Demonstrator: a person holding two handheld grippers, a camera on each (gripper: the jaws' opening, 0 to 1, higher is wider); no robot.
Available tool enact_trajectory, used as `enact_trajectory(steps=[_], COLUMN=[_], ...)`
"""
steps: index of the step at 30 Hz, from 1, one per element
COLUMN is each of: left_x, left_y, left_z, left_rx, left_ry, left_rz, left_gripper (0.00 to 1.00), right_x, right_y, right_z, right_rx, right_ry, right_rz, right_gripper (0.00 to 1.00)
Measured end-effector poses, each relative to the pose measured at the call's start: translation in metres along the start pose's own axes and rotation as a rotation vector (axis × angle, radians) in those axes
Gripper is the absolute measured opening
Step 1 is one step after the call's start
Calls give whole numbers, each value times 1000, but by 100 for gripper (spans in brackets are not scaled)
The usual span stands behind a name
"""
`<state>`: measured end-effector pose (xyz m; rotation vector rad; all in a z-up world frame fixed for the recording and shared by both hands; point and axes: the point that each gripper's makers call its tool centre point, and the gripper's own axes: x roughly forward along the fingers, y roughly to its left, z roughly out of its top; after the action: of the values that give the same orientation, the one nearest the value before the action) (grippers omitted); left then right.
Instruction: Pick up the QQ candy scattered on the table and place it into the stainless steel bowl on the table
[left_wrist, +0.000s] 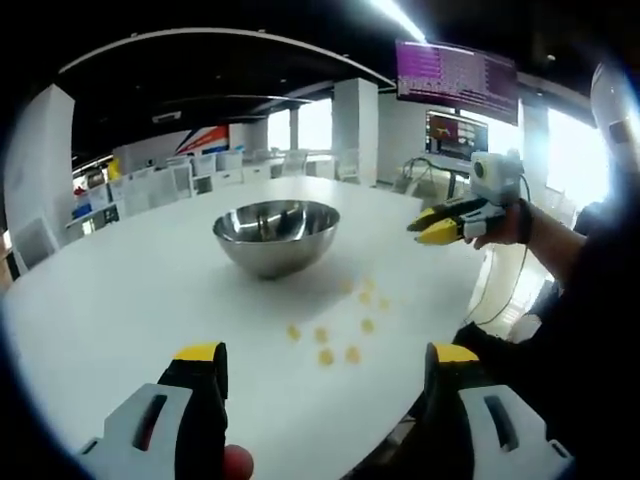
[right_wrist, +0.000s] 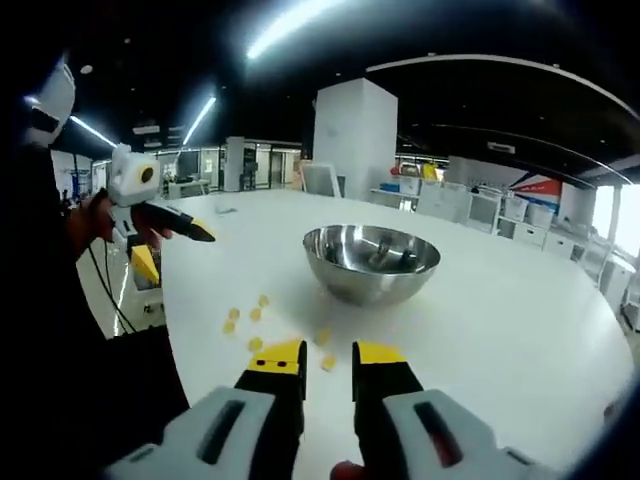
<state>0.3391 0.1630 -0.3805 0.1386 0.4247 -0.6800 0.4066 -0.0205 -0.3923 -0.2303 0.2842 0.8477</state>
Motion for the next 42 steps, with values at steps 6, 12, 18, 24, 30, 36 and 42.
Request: enact_trajectory(steps=[6,12,18,24,30,36,42], left_x=[-3,-5,-7,-6,-4,-2,-4], left_y=[3,3,4,5,4,2,2], left_z=[-3,-6,-7,-10,-12,-12,-12], left_rx=[-6,-13,-15,-19,-24,-25,-27], left_ry=[0,2,1,7,10,10,7], left_rz=[6,9,12,16,16,13,14], left_gripper=[81,81,80,80,80,80,80], right_x=[33,52,60,62,61,61,58], right_y=[7,10,9,11,9,11,12], right_z=[-24,-38,-46,-51,-53,-53,-49], right_rx=[2,15,27,29,35,28,20], right_ry=[57,89,111,117,108,101,96], right_rz=[28,42,39,45,41,39,39], right_gripper=[18,18,16,15,13,9,8])
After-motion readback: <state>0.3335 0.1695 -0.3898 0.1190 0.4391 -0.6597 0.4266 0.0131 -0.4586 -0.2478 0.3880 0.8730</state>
